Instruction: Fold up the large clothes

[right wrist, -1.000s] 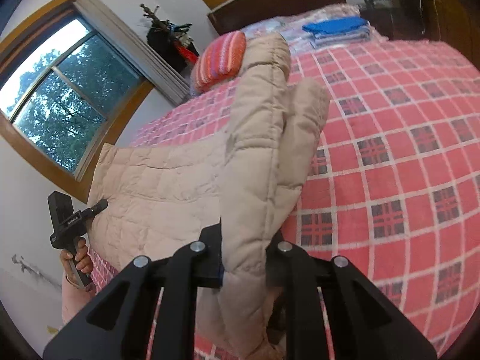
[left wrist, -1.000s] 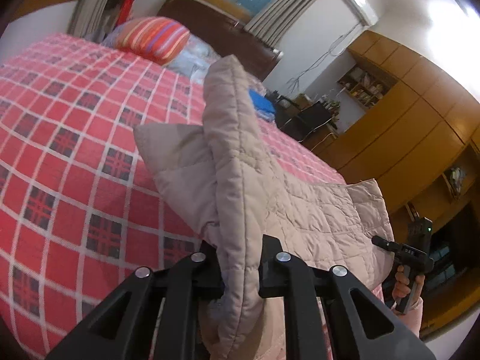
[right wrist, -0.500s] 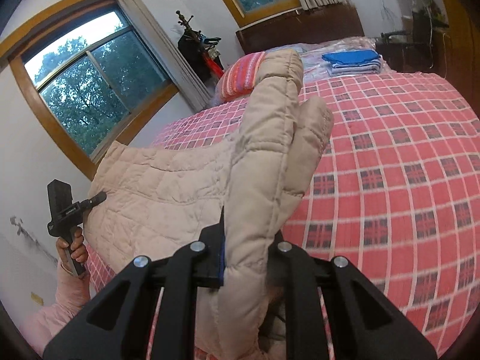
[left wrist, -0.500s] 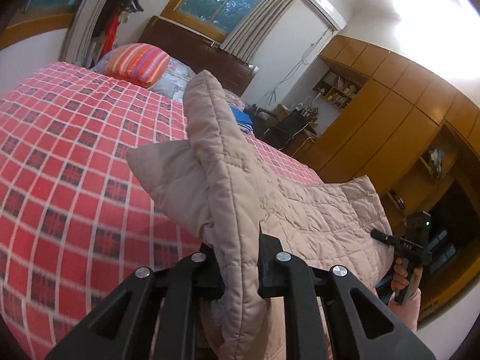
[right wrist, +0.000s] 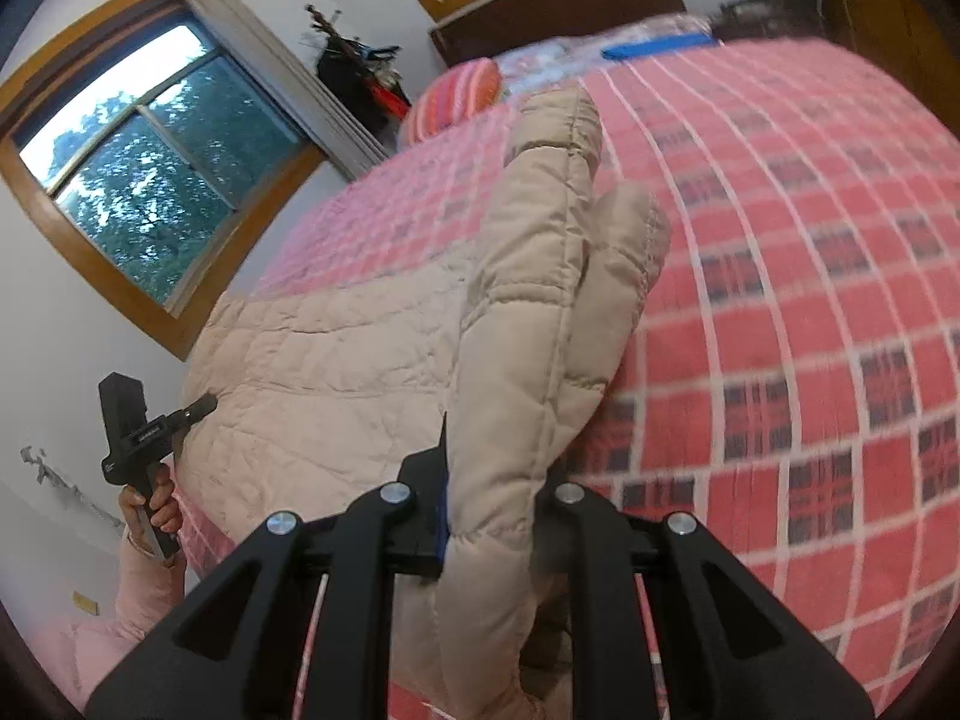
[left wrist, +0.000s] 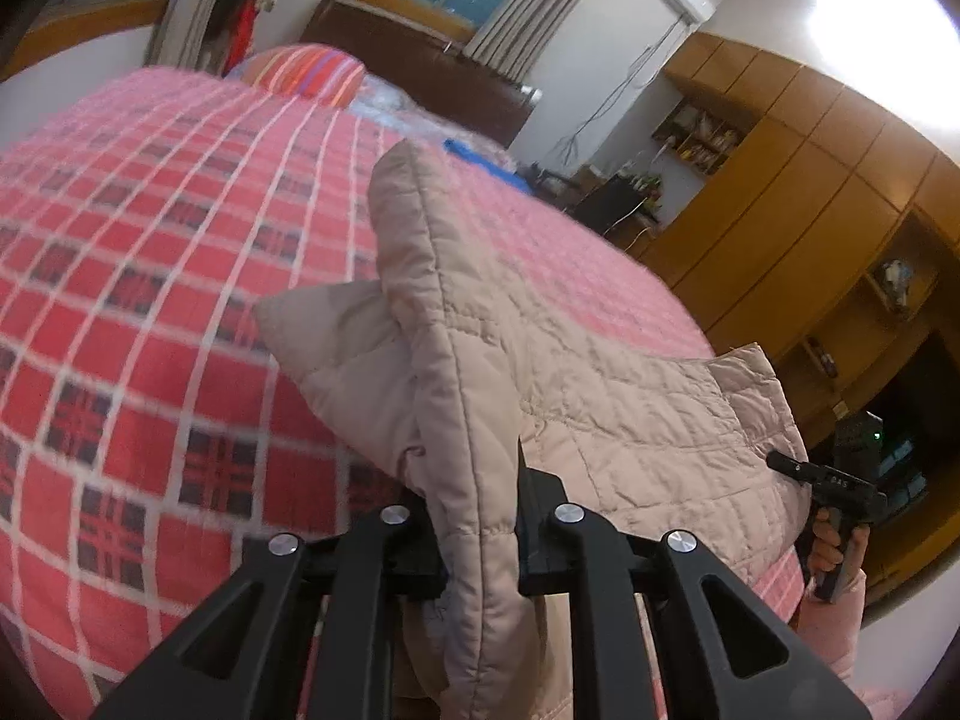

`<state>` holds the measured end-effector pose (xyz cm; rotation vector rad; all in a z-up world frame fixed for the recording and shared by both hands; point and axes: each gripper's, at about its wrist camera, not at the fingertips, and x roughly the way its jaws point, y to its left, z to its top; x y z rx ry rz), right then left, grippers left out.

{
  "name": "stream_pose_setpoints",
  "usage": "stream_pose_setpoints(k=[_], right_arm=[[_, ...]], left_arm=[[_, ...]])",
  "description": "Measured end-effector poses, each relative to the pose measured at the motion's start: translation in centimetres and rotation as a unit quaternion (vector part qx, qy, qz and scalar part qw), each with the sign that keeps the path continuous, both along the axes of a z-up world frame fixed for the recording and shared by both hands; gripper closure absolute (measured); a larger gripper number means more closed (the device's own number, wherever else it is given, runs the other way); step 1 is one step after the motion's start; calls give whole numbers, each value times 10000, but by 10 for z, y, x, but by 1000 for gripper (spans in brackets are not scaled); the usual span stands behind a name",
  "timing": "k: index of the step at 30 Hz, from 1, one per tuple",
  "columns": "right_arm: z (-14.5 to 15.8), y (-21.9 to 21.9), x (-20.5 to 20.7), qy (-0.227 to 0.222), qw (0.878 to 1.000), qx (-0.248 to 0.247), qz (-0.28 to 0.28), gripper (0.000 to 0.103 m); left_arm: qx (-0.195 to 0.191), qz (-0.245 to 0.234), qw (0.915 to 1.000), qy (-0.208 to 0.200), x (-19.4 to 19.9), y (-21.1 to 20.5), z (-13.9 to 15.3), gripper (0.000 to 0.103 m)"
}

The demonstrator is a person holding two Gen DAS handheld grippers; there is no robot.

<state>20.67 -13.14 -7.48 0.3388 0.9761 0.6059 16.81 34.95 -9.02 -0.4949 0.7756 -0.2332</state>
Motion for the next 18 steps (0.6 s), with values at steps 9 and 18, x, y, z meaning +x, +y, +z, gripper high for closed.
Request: stream_pose_setpoints(k=[9, 18], right_arm=[[-52, -6, 8, 515, 9983, 216, -162, 85], [-67, -4, 2, 585, 9978, 84, -301, 70]], left_arm=[[-294, 114, 9989, 357, -2, 14, -54, 81], [-5, 151, 9988, 475, -6, 7, -54, 64]])
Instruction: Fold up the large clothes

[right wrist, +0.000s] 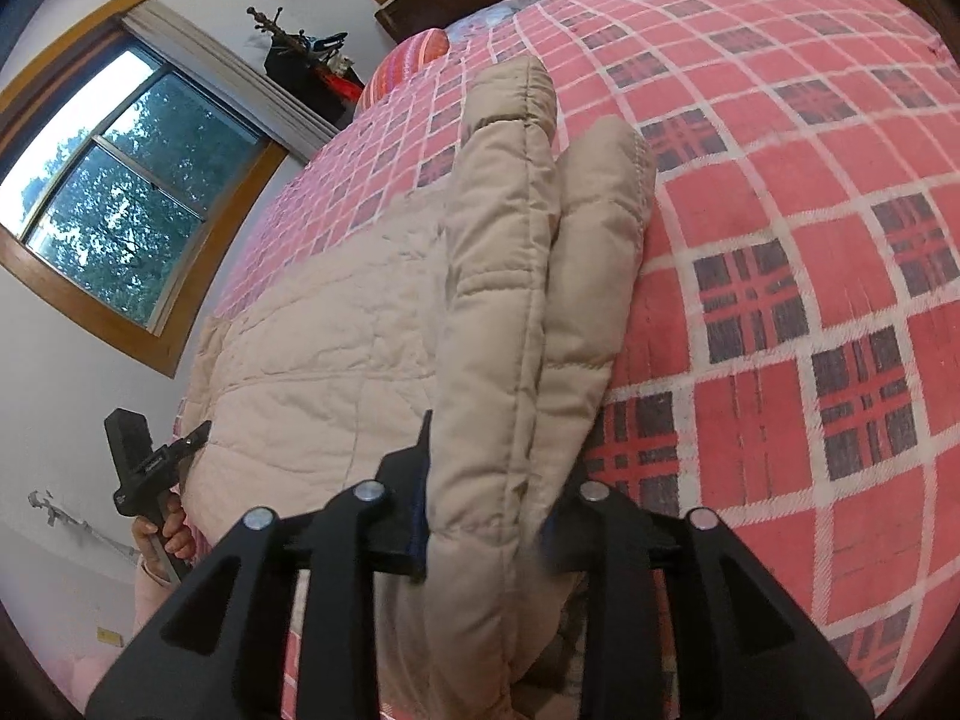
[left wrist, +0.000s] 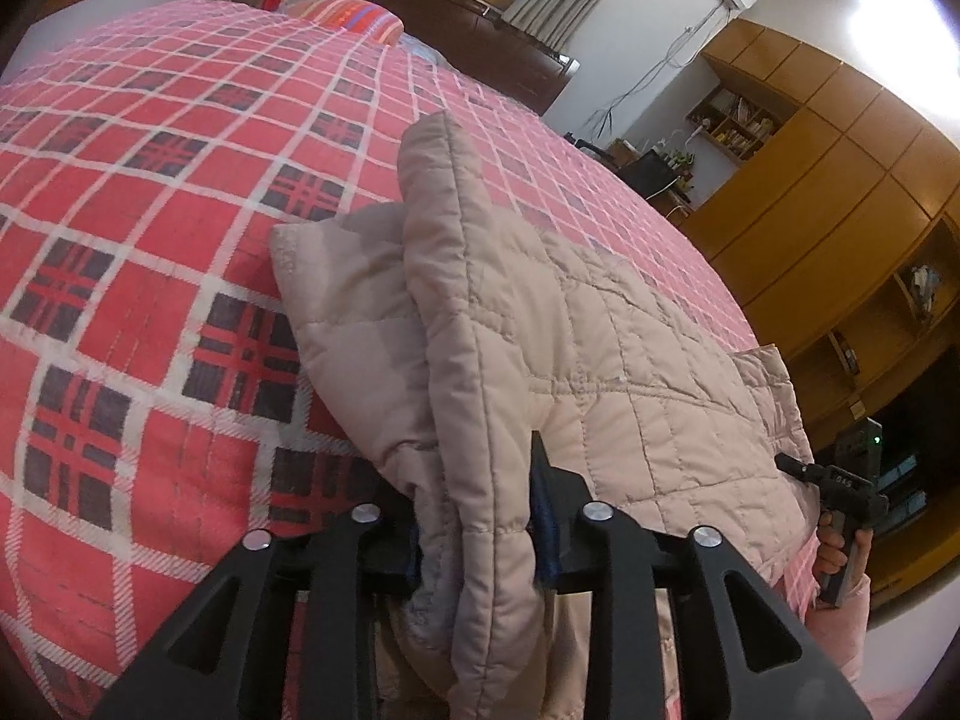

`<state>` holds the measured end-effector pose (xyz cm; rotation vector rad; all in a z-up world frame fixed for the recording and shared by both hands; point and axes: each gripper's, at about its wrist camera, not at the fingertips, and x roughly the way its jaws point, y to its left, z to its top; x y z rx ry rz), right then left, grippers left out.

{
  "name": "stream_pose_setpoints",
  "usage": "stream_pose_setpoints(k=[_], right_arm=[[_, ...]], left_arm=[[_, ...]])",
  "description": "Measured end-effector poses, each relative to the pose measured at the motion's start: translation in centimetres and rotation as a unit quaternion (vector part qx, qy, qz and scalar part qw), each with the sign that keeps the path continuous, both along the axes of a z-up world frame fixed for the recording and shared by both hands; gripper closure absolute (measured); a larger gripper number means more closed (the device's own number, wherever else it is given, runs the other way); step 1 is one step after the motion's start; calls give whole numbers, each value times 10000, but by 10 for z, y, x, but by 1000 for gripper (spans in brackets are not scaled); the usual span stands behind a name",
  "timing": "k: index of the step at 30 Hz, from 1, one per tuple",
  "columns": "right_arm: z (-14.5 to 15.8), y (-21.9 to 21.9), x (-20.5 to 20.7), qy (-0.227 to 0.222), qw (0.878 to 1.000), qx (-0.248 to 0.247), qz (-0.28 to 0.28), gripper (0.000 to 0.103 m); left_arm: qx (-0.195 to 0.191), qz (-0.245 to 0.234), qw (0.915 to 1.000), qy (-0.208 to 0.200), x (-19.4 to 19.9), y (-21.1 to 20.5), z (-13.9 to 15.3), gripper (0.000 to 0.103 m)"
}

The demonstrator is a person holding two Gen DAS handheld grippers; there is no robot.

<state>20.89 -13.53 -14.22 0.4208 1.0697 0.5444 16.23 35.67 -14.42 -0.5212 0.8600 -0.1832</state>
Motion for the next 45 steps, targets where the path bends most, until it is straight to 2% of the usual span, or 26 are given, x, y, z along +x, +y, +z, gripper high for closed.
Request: stream_pose_setpoints(k=[2, 5, 7, 11, 15, 19, 21, 22, 23, 25, 26, 30, 33, 36, 38, 42, 43, 45], right_arm=[[3, -1, -2, 16, 9998, -174, -102, 51], [9, -8, -10, -75, 9997, -172, -154, 50], [15, -15, -13, -135, 9995, -183, -232, 50], [36, -23, -10, -358, 9981, -379, -332, 50], [50, -16, 14, -410, 9979, -423, -271, 50], [47, -5, 46, -260, 9971, -686, -206, 50], [42, 4, 60, -146, 9973, -700, -159, 59], [41, 8, 66, -116, 9972, -725, -141, 66], [43, 12, 71, -115, 9972, -729, -130, 75], [45, 15, 75, -157, 9981, -599, -65, 89], [48, 17, 77, -191, 9988, -448, -23, 91], [49, 20, 89, -280, 9980, -562, -112, 92], [27, 17, 105, 75, 9965, -783, -293, 93], [7, 13, 113, 364, 9971, -586, -314, 93], [7, 11, 111, 315, 9977, -523, -297, 92], [23, 1, 97, 123, 9983, -461, -319, 82], [29, -1, 92, 76, 9985, -436, -327, 78], [41, -8, 79, -27, 9986, -405, -331, 68]], left_arm=[[-6, 47, 10000, 33, -4, 3, 1, 55], [-79, 102, 9999, 15, -13, 16, 7, 47], [-58, 198, 9998, -48, -18, 25, 13, 46], [237, 360, 9986, -293, -19, 33, 38, 45], [372, 398, 9978, -368, 3, 34, 55, 40], [469, 425, 9978, -173, 32, 30, 48, 40], [537, 460, 9975, -77, 44, 27, 42, 42], [565, 473, 9973, -49, 46, 27, 39, 47], [573, 499, 9971, 18, 49, 26, 36, 62], [446, 530, 9975, 168, 52, 26, 30, 80], [368, 543, 9977, 164, 52, 26, 28, 84], [601, 613, 9963, 97, 46, 26, 28, 87], [702, 607, 9955, 170, 47, 27, 20, 87], [675, 625, 9955, 240, 46, 26, 15, 87], [690, 632, 9953, 249, 45, 25, 18, 87], [692, 770, 9944, 198, 36, 28, 35, 83], [779, 858, 9932, 88, 29, 26, 46, 82], [1043, 930, 9902, -61, 19, 17, 64, 72]])
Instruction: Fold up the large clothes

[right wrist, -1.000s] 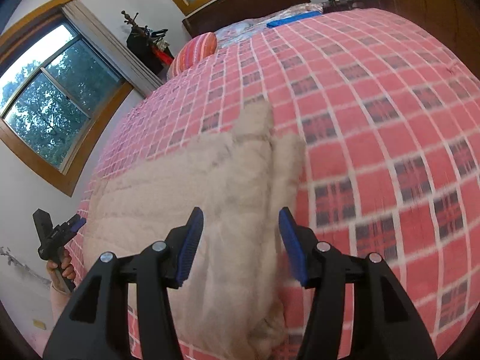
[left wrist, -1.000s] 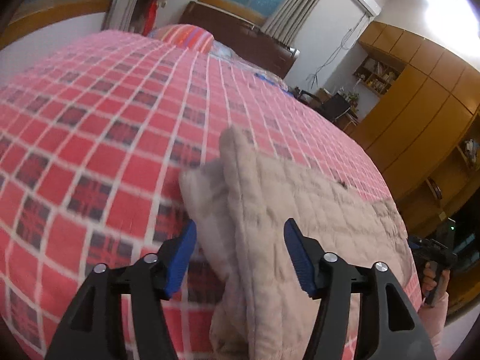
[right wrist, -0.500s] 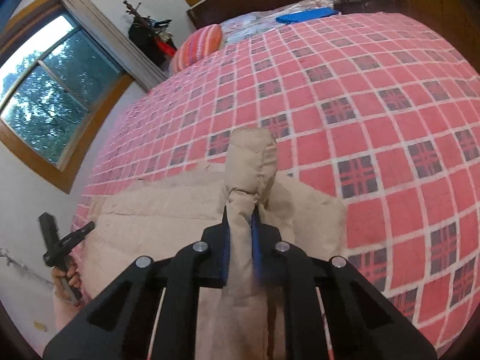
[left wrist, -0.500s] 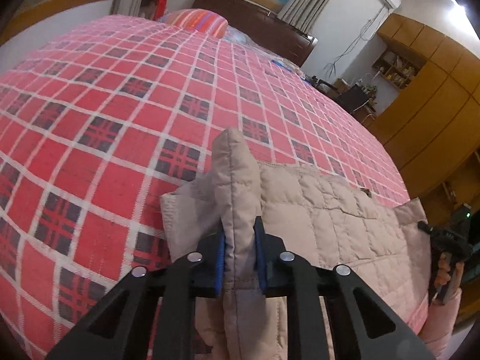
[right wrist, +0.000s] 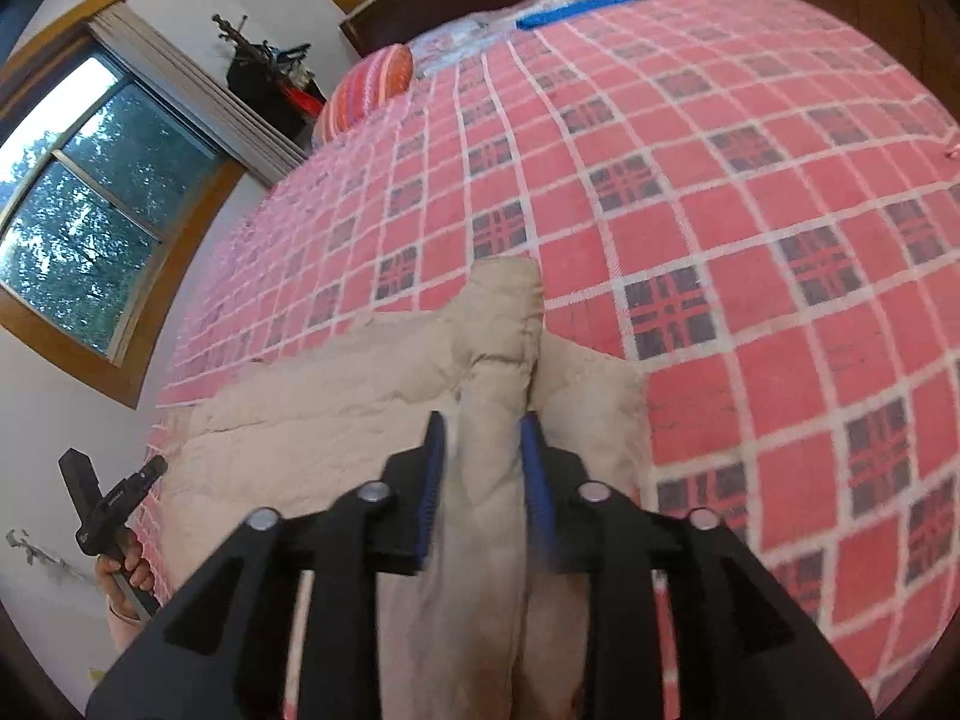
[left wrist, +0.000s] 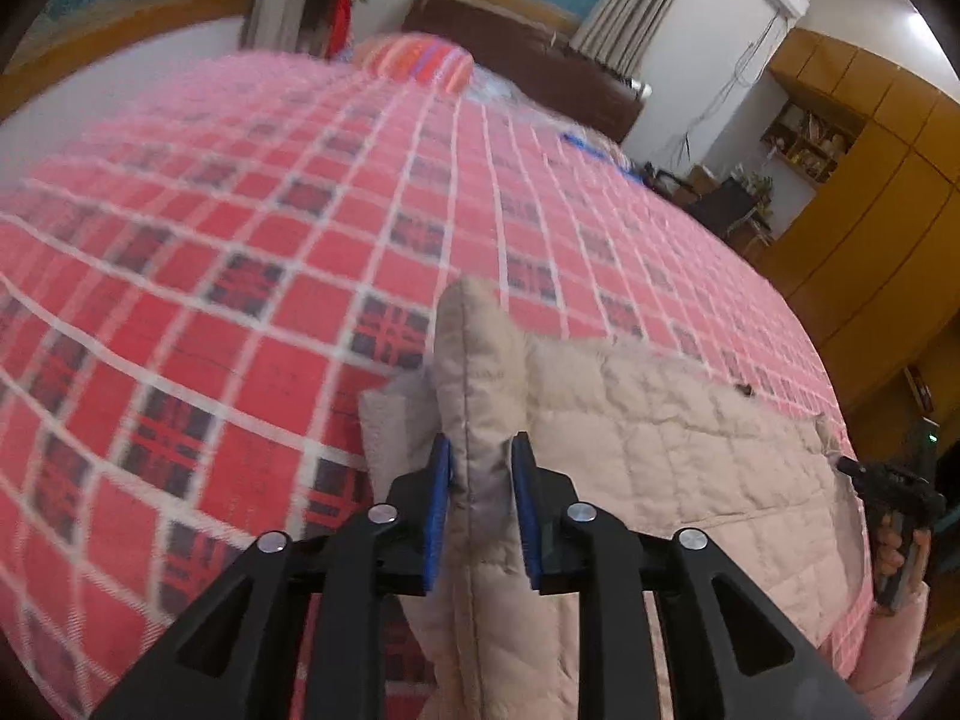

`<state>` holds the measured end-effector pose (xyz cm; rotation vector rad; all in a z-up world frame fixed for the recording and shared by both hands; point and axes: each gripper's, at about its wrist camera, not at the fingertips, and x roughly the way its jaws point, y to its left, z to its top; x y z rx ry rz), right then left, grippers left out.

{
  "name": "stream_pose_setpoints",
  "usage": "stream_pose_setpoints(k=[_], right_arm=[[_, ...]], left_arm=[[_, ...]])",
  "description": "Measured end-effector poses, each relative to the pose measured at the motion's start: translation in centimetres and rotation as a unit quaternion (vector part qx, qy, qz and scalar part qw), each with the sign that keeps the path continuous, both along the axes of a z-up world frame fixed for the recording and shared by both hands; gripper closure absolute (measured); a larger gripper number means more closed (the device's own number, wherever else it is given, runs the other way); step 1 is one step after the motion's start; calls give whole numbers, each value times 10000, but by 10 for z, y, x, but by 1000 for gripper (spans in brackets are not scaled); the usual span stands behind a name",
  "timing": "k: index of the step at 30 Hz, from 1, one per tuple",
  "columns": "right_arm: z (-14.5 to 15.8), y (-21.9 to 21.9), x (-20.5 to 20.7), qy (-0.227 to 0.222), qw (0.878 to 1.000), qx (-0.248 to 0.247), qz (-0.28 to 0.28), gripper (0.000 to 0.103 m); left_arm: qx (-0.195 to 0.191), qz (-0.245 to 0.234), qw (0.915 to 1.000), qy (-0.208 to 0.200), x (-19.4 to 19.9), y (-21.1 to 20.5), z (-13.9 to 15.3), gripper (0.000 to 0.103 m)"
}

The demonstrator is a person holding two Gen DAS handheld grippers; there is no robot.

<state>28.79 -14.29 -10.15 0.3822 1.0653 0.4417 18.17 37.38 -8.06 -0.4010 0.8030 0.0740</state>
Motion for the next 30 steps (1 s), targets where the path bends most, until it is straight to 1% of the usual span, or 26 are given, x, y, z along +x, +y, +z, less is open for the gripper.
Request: stream_pose_setpoints(k=[1, 2, 3, 4, 6, 8, 10, 12, 13, 14, 16, 20, 24, 26, 30], right_arm=[[4, -1, -3, -22, 10000, -13, -2, 59], [9, -4, -11, -55, 9999, -94, -8, 57], [12, -4, -16, -66, 9998, -169, 8, 57], [14, -3, -21, -65, 9997, -225, 21, 57], [17, -5, -34, -42, 9995, -302, 41, 55], [17, -7, -46, -28, 9994, -344, 30, 46], [16, -9, -56, -15, 9993, -365, 3, 41], [13, -10, -66, 7, 9994, -341, -8, 35], [12, -10, -68, 20, 9994, -335, -24, 27], [9, -11, -72, 45, 9994, -329, -44, 22], [3, -12, -77, 114, 9993, -341, -33, 22], [-14, -13, -81, 279, 9993, -238, -2, 22], [-33, -11, -78, 485, 9988, -104, 17, 22], [-41, -10, -74, 582, 9983, 42, 36, 22], [-49, -3, -68, 671, 9975, 173, 103, 22]], left_arm=[[142, 12, 9999, -41, -5, -7, 7, 64], [269, -2, 9996, -74, -9, -15, 13, 58], [439, -53, 9990, -107, -14, -29, 22, 56], [512, -87, 9986, -126, -17, -37, 26, 54], [641, -214, 9975, -192, -25, -60, 36, 52], [686, -330, 9969, -200, -27, -75, 41, 49], [758, -404, 9959, -293, -32, -93, 46, 48], [874, -440, 9945, -360, -37, -108, 48, 45], [919, -450, 9940, -400, -40, -114, 48, 42], [943, -458, 9936, -429, -44, -118, 48, 40], [967, -516, 9929, -468, -48, -127, 47, 37], [958, -561, 9929, -435, -49, -135, 41, 37], [980, -606, 9926, -375, -48, -136, 34, 37], [990, -597, 9927, -329, -45, -135, 30, 37], [990, -600, 9931, -204, -39, -131, 22, 37]])
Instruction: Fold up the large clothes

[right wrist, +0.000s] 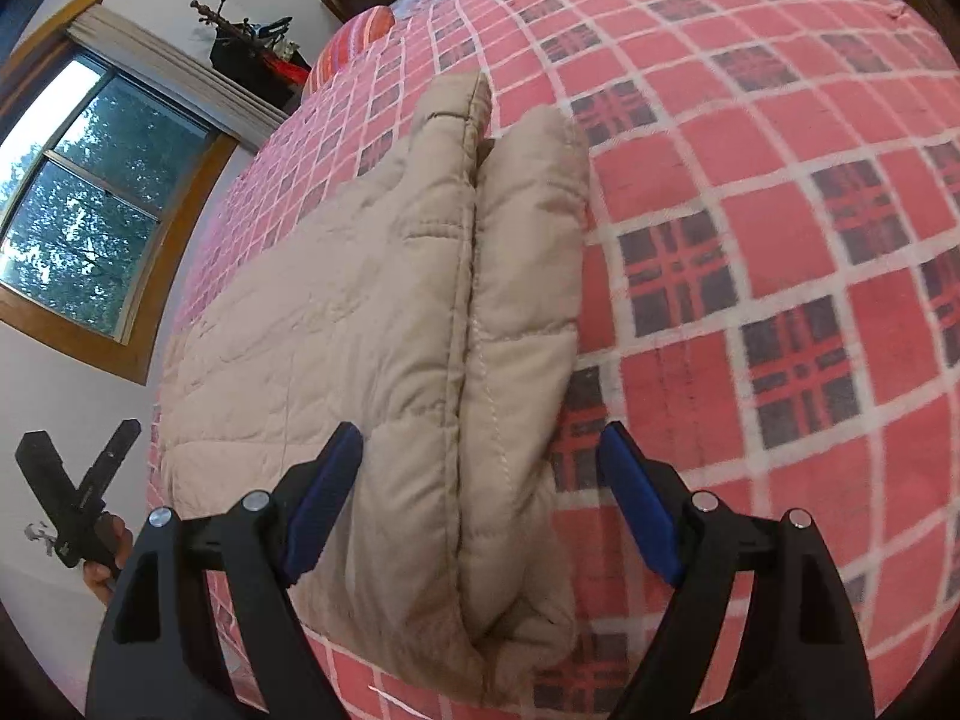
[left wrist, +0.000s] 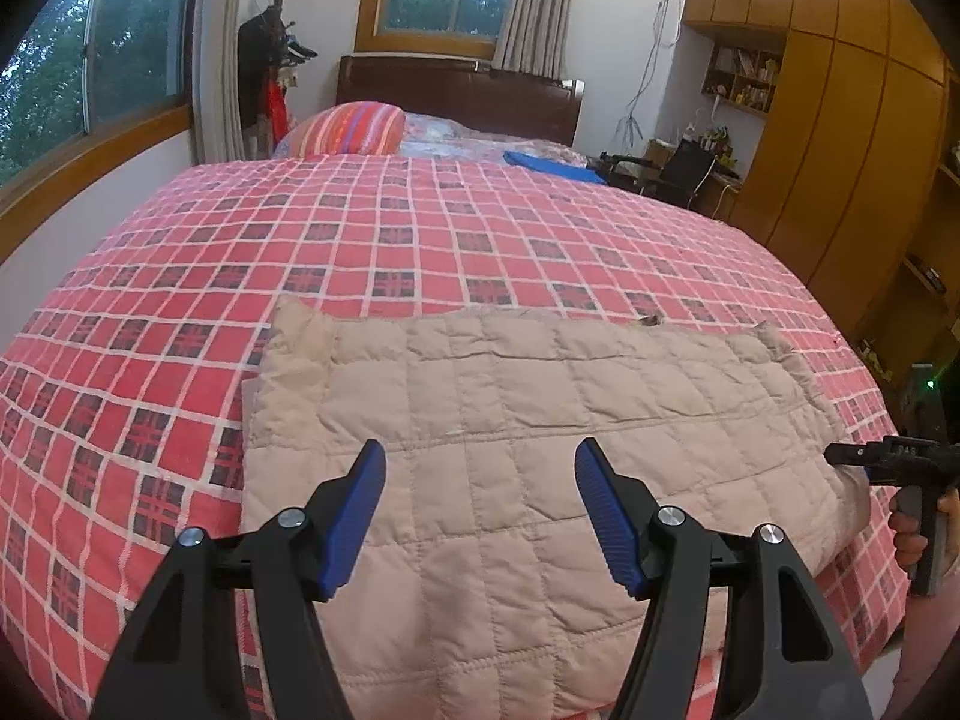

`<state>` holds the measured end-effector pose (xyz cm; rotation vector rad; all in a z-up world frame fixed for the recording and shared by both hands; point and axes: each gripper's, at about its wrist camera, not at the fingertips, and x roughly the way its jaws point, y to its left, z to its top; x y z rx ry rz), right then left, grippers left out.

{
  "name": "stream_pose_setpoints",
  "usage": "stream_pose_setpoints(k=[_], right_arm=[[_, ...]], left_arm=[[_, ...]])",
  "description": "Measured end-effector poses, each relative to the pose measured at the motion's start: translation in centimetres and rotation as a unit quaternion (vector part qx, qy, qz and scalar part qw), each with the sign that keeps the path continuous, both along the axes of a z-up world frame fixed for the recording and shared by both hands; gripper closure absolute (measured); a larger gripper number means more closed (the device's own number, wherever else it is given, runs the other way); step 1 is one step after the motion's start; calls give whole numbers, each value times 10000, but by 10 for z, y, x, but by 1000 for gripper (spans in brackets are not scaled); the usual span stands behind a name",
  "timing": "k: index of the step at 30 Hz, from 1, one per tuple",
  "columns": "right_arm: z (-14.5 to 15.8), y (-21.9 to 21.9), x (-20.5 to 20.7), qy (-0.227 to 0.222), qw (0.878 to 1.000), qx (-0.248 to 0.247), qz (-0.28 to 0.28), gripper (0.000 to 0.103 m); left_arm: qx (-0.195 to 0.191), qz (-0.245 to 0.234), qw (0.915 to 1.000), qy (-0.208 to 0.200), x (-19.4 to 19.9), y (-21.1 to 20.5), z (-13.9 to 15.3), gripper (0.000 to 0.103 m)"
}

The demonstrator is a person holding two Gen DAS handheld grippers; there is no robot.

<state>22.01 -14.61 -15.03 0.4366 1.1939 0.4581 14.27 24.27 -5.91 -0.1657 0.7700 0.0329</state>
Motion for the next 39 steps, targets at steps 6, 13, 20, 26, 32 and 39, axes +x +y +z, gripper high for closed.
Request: stream_pose_setpoints(k=[6, 13, 20, 26, 32, 39], right_arm=[[-1, 19, 3, 40, 9997, 65, 228, 32], [2, 24, 3, 9, 9996, 53, 275, 43], [6, 31, -4, -62, 9995, 173, 276, 70], [40, 33, -15, -347, 9989, 121, 289, 85], [84, 58, -21, -649, 9966, -261, 424, 86], [128, 98, -27, -875, 9913, -691, 698, 86]], left_arm=[[41, 20, 9999, 128, 5, 4, -12, 37], [-139, 45, 9990, 411, 13, 16, -31, 37], [-387, -67, 9970, 670, 19, 25, -51, 37], [-462, -116, 9960, 761, 22, 28, -58, 37], [-565, -196, 9950, 800, 23, 33, -59, 37], [-606, -282, 9944, 817, 26, 36, -60, 37]])
